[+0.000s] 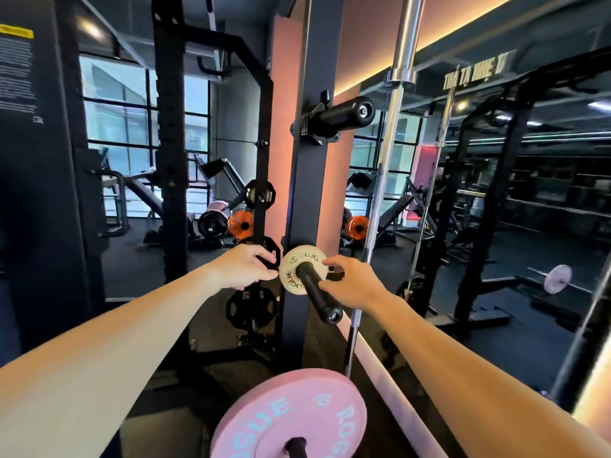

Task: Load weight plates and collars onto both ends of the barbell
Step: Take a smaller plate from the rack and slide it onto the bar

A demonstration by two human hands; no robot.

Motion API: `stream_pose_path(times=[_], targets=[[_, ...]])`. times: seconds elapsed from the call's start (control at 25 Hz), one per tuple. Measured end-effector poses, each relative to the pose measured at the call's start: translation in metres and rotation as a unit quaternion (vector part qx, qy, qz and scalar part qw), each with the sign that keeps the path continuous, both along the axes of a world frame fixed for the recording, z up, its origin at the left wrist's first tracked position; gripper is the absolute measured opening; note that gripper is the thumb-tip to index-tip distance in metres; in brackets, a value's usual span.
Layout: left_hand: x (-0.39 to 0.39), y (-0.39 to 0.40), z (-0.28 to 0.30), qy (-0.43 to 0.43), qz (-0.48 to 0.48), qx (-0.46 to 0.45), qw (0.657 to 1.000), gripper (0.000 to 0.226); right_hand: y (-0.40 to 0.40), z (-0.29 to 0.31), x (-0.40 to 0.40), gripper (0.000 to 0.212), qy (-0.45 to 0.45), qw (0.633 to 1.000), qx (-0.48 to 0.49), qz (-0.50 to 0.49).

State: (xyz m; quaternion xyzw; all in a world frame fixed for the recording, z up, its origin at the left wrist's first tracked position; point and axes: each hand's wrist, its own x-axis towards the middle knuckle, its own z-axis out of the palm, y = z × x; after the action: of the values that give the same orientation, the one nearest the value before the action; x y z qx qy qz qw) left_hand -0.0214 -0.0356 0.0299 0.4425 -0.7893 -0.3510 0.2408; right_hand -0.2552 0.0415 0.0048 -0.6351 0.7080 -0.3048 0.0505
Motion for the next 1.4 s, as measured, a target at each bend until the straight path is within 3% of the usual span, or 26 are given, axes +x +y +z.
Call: stream_pose_path(times=[0.2,0.4,0.56,0.72,0.96,1.12,1.4], targets=[[-0.047,-0.067,-0.009,0.001,-0.006,-0.026,1.0,0.05,-0.053,-0.009,-0.039,0.051,-0.012,0.999,-0.01,-0.034],[-0.088,-0.131,-0.03,0.001,-0.019,-0.03,0.999,0.067,-0.11,-0.014,-0.061,0.065,-0.049,0.998,0.013,-0.049],[-0.102,-0.161,-0.052,-0.015,-0.019,-0.046,0.999,0.035,-0.15,-0.032,-0.054,0.06,-0.103,0.993,0.036,-0.042],[-0.096,-0.164,-0.06,0.024,-0.025,-0.061,0.998,0.02,-0.162,-0.043,-0.042,0.05,-0.123,0.991,0.034,-0.047],[-0.089,-0.122,-0.061,0.034,-0.044,-0.036,0.998,0.022,-0.116,-0.042,-0.039,0.041,-0.13,0.99,0.024,-0.047],[-0.082,-0.063,-0.063,0.03,-0.068,-0.092,0.993,0.013,-0.052,-0.046,-0.031,0.035,-0.115,0.993,0.019,-0.032],[-0.06,0.04,-0.053,0.034,-0.059,-0.17,0.983,0.02,0.051,-0.035,-0.017,0.025,-0.085,0.995,-0.041,0.02]])
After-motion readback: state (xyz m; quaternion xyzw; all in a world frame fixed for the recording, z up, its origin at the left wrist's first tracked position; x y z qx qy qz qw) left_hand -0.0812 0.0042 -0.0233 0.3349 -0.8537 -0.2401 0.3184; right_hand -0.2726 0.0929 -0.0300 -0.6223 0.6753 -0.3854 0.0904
